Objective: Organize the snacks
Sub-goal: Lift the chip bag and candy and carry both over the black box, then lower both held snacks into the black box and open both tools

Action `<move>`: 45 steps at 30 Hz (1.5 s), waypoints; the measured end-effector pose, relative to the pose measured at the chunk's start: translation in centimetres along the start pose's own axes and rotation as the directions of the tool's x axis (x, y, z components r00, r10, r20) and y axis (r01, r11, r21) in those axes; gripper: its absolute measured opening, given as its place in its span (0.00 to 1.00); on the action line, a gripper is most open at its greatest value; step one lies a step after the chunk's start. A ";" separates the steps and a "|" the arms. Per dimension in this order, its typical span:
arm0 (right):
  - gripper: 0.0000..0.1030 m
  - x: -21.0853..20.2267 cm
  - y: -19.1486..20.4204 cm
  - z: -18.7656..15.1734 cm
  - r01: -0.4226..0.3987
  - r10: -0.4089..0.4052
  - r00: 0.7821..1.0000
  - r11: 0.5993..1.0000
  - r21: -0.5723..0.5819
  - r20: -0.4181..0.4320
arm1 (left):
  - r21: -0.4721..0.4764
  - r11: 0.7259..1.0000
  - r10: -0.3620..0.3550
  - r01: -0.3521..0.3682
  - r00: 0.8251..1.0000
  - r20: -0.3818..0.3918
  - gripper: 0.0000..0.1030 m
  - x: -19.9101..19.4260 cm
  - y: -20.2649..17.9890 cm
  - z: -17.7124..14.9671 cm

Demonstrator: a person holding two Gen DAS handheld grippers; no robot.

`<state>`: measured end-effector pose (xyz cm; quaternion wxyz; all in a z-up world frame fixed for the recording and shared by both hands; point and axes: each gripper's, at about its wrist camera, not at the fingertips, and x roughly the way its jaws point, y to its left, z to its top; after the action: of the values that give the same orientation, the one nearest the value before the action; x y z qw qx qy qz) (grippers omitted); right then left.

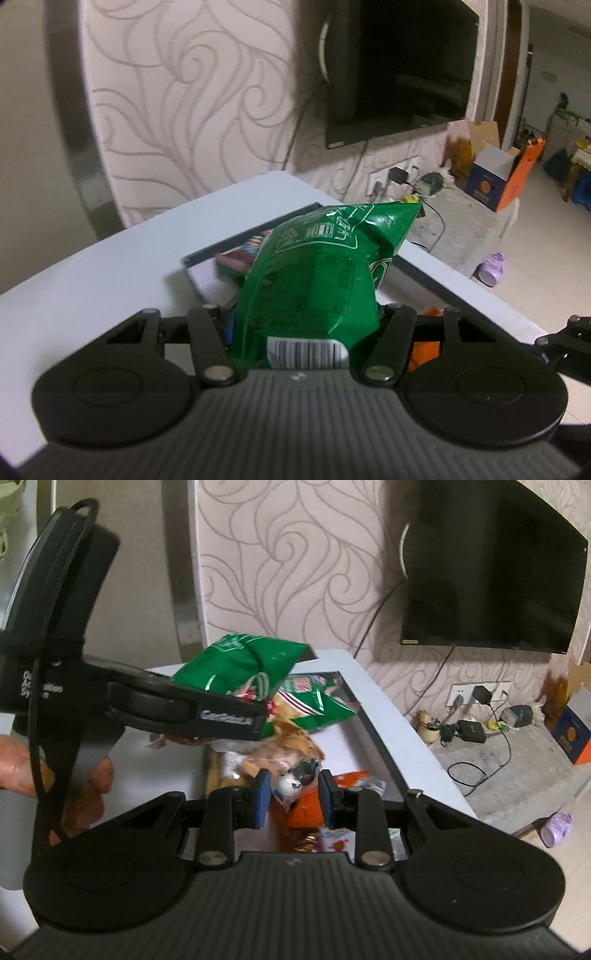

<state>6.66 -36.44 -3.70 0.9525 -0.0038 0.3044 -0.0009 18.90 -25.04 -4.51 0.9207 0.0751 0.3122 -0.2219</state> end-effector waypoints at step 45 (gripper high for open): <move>0.33 3.9 -1.5 -1.1 0.029 -0.024 0.991 0.999 0.034 -0.133 | 0.142 0.990 0.014 -0.010 1.000 -0.023 0.64 2.4 -3.6 -1.0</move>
<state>9.20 -37.94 -6.89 0.9300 0.0091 0.3671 -0.0192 18.40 -28.88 -6.82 0.9106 0.1447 0.3059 -0.2370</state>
